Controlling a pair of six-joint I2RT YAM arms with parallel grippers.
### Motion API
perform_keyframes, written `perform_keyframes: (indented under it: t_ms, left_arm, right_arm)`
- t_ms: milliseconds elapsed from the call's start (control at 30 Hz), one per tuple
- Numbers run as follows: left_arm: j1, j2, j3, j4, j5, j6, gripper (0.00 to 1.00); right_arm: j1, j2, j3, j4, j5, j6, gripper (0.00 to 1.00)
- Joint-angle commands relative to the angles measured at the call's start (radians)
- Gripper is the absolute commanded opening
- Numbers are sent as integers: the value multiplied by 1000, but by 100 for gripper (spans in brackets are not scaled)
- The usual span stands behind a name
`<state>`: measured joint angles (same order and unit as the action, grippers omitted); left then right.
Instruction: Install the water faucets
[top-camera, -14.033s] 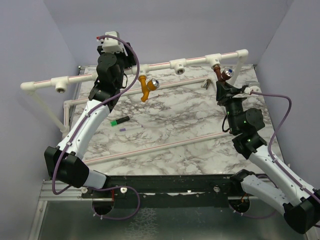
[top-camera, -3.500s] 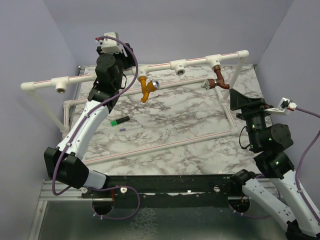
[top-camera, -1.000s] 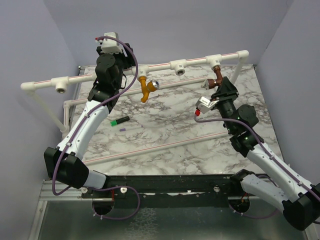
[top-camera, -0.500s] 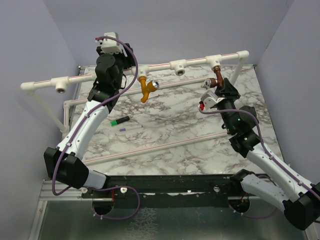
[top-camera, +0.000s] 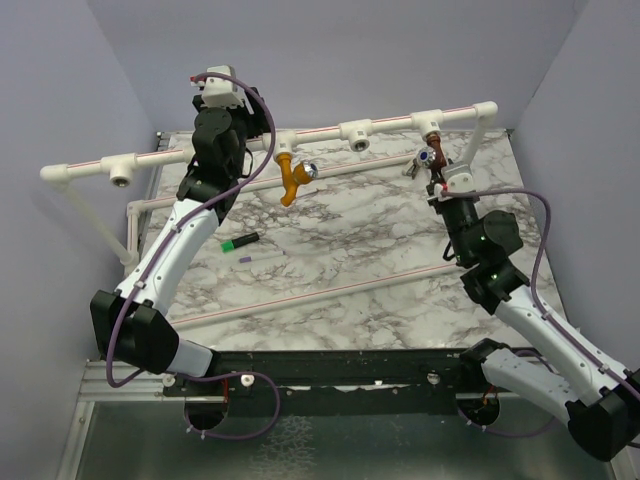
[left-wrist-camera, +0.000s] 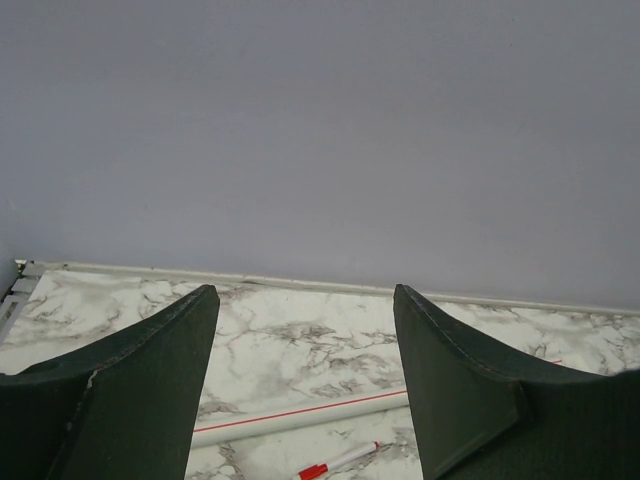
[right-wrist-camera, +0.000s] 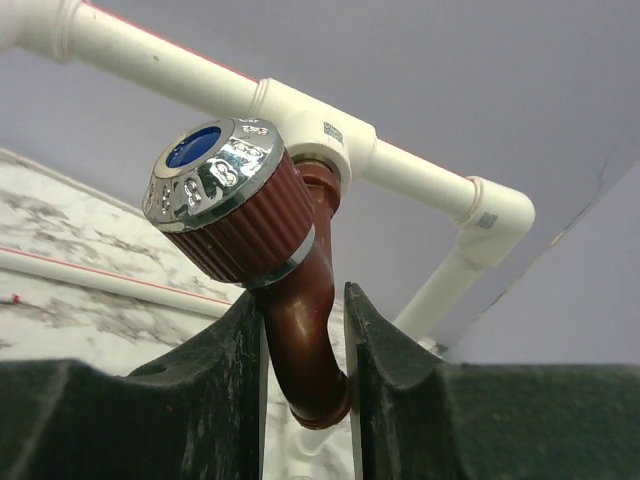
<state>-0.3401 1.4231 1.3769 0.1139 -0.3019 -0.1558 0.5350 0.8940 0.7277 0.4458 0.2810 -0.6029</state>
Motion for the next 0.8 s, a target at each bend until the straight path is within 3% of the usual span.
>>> perform_keyframes:
  t_ms: [0, 333, 767]
  left_arm:
    - [-22, 43, -75, -283, 48, 47, 72]
    - [-22, 41, -75, -283, 52, 47, 72]
    - [-22, 40, -75, -281, 57, 45, 72]
  right_arm:
    - [20, 11, 70, 74, 18, 444, 1]
    - [19, 6, 66, 77, 115, 952, 1]
    - [19, 28, -23, 111, 203, 1450, 1]
